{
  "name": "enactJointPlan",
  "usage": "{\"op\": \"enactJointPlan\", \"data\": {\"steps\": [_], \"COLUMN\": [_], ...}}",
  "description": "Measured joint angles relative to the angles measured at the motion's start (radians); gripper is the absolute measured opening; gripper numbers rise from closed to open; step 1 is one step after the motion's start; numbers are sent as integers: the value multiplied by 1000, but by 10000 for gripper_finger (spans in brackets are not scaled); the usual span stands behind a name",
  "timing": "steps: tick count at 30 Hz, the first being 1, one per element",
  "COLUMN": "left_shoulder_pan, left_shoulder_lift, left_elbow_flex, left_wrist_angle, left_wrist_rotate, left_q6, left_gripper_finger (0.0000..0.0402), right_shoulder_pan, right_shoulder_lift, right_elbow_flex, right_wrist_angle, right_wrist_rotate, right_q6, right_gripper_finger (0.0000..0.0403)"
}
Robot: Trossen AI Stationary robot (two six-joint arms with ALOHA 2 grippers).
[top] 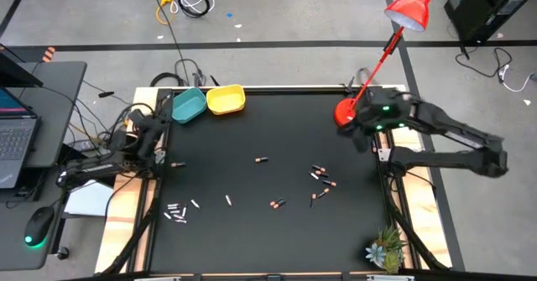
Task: Sort batteries
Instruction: Put the black battery into the yellow bin
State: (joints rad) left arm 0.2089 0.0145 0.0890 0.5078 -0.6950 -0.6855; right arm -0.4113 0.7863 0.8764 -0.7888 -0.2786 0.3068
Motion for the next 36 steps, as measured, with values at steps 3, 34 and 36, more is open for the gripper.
{"op": "enactJointPlan", "data": {"steps": [3, 34, 36], "left_shoulder_pan": [0, 0, 0], "left_shoulder_lift": [32, 517, 517], "left_elbow_flex": [86, 597, 597], "left_wrist_angle": [-136, -769, -769], "left_wrist_rotate": [13, 187, 184], "left_q6": [38, 109, 110], "left_gripper_finger": [36, 176, 176], "right_shoulder_pan": [42, 725, 742], "right_shoulder_lift": [103, 403, 416], "right_elbow_flex": [0, -241, -270], "right_wrist_angle": [-45, 112, 153], "right_wrist_rotate": [22, 279, 278], "right_q6": [-59, 241, 242], "right_gripper_finger": [157, 99, 99]}}
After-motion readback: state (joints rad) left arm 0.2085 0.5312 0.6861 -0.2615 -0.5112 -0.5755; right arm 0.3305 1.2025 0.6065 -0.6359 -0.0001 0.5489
